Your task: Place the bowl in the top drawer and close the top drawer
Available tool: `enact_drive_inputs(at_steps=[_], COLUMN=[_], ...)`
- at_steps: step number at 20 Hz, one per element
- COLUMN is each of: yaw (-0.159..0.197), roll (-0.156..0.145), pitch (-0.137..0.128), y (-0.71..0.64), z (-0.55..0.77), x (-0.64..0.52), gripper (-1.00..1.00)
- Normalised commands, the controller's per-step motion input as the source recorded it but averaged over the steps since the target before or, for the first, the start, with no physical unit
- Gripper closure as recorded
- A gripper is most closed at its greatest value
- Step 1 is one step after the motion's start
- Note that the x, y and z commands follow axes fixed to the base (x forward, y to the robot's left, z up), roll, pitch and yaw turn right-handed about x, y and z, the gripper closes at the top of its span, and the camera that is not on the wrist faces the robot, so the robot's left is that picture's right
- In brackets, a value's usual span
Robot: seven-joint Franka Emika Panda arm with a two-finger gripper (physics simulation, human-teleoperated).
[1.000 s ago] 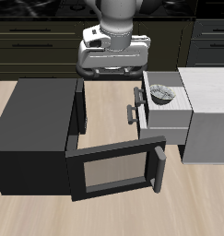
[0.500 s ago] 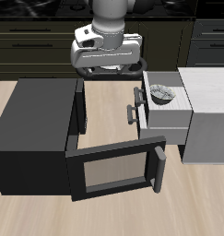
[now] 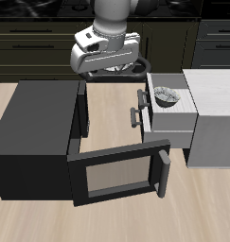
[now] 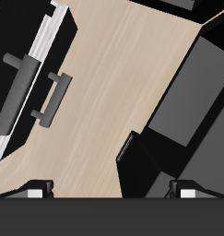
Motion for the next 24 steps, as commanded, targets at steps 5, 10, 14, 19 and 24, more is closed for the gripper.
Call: enact_drive_inputs(at_steps=[5,10,14,19,24], yaw=[0.166,0.232,0.137,0.181,0.090], roll=[-0.049,-0.103,-0.037,-0.022,0.010], pitch=[-0.003,-0.058,-0.047,-0.057,-0.028], y=[-0.06,-0.03,0.02,0.03,0.09], z=[0.06,0.24,0.09,0.08,0.01], x=[0.08,0.13,0.03,0.10,0.15], gripper=[-1.00,-1.00,-1.00,-1.00,-1.00])
